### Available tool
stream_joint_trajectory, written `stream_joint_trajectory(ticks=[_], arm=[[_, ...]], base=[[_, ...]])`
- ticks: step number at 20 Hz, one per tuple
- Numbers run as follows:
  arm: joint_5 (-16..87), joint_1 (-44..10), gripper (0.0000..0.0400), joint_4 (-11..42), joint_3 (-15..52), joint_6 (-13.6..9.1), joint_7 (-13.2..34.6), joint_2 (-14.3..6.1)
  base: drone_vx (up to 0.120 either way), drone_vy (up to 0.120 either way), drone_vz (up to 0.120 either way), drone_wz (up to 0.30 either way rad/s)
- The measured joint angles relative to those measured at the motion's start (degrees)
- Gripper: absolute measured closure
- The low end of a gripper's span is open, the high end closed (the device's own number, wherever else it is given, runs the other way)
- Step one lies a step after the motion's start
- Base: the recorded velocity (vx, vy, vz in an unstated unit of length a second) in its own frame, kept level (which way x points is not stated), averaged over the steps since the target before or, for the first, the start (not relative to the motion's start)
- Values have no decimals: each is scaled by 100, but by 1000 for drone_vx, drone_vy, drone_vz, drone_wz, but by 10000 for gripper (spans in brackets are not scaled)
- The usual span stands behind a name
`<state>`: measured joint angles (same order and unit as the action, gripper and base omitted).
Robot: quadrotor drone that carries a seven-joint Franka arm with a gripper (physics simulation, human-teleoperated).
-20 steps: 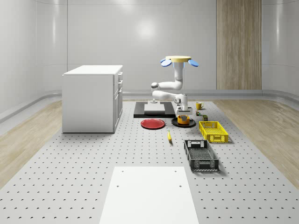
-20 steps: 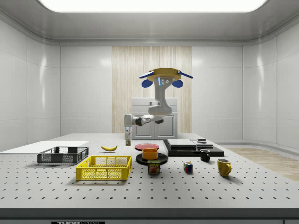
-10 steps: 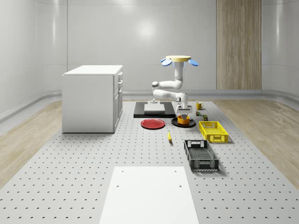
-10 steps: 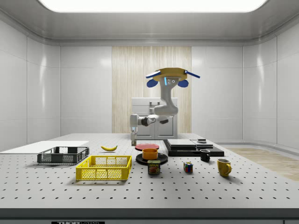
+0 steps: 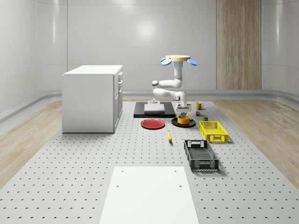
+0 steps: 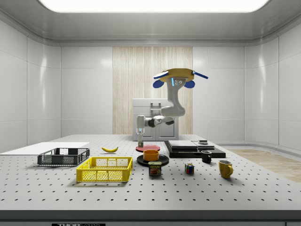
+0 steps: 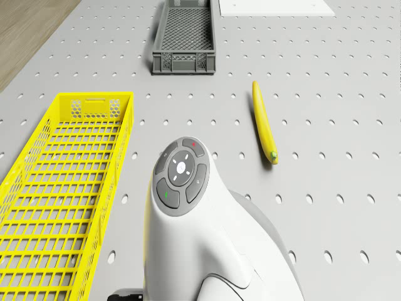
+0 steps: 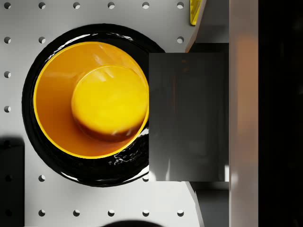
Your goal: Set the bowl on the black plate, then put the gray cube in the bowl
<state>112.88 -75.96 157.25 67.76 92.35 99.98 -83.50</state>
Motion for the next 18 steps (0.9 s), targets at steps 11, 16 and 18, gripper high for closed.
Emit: stream_joint_trajectory(ticks=[11,16,18], arm=[[-3,-3,150,-1,1,7,2,-7],[-5,-4,150,-1,1,10,3,-10],[-3,-5,150,-2,-1,12,4,-11]], base=[[-120,0,-51,0],[-120,0,0,0],[-60,0,0,0]])
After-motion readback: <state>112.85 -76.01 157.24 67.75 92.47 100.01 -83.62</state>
